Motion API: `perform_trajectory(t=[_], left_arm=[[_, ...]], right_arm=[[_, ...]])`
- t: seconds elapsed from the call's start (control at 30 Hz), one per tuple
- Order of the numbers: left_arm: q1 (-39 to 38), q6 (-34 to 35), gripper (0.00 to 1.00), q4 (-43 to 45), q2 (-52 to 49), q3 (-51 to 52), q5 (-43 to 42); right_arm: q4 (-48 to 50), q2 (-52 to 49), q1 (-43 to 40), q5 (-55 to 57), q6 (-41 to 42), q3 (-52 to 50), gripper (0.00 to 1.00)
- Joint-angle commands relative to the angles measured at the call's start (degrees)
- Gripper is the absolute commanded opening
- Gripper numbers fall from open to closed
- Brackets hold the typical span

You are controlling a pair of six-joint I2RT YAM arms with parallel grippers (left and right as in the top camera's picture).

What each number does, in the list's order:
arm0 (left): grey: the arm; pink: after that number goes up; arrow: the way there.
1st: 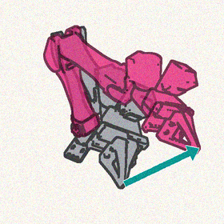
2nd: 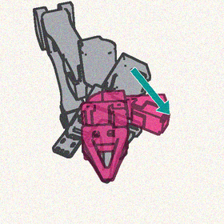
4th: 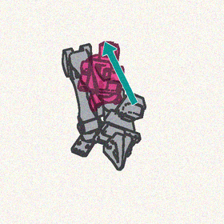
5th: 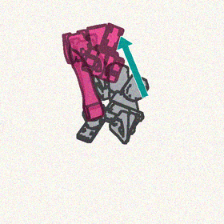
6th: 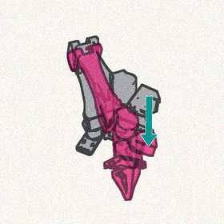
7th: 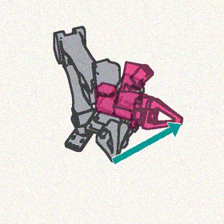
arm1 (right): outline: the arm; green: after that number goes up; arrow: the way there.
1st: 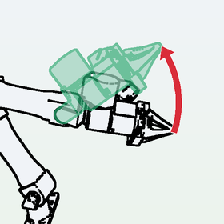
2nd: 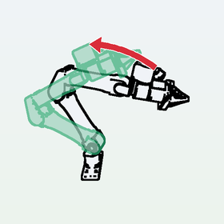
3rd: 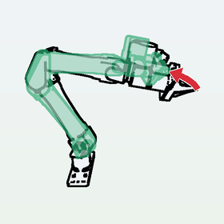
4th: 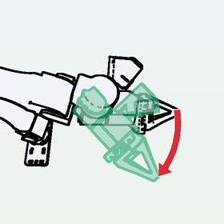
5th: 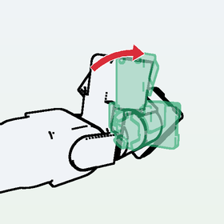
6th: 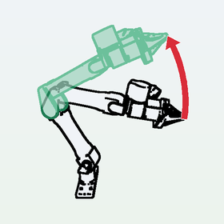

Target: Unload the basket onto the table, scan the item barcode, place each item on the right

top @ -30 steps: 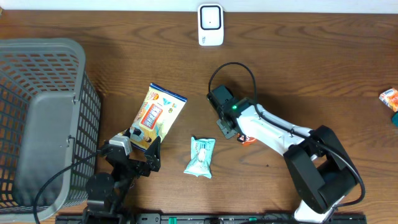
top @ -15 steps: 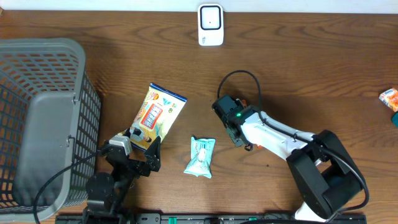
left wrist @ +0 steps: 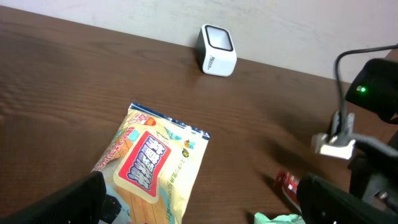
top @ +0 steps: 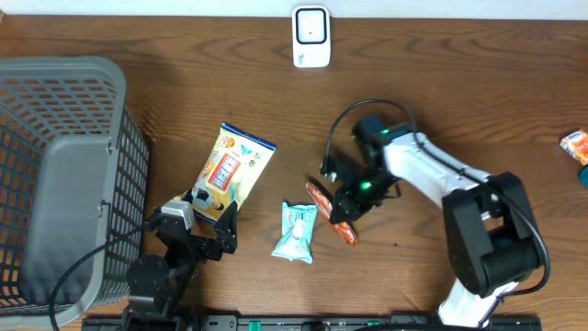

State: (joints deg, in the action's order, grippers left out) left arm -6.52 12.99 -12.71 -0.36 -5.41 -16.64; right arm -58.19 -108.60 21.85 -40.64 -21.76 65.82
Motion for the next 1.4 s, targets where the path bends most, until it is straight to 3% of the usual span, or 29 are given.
perform_trajectory(t=[0.0,0.17,0.43,0.53,0.6,0.77,0.97,1.17,1.37], left_arm=[[0.2,-1.2,0.98,-1.4,0.1,0.9,-0.9],[0.2,-1.2,0.98,-1.4,0.1,0.9,-0.9],[0.2,-1.2,0.98,-1.4,0.1,0.9,-0.9],[0.2,-1.2,0.98,-1.4,0.1,0.9,-0.9],[0.2,-1.2,0.98,-1.4,0.1,0.9,-0.9],[0.2,-1.2,0.98,-1.4,0.1,0.9,-0.9],[0.2,-1.2,0.98,-1.4,0.1,0.9,-0.9],[0.2,-1.2,0.98,-1.4,0.1,0.9,-0.9],[0.2,-1.2,0.98,-1.4,0.1,0.9,-0.9]], right_arm=[[-0.9,-0.4,-4.0,-19.8,-11.3,0.8,0.01],[-4.5,-0.4,-6.7,-30.4,-16.6,0.8,0.01],[-5.2,-0.4,-7.0,-43.3,-16.8,0.8,0.01],[-2.3,-0.4,-7.0,-35.0,-19.6,0.8,0.01],[1.8,-0.4,-6.8,-21.5,-18.5,0.8,0.01],[11.6,-0.5,-5.7,0.5,0.3,0.7,0.01],[13.0,-0.5,-5.7,4.9,1.0,0.8,0.01],[16.0,-0.5,-5.7,19.4,11.0,0.7,0.01],[17.9,-0.7,-7.3,15.1,12.1,0.7,0.01]])
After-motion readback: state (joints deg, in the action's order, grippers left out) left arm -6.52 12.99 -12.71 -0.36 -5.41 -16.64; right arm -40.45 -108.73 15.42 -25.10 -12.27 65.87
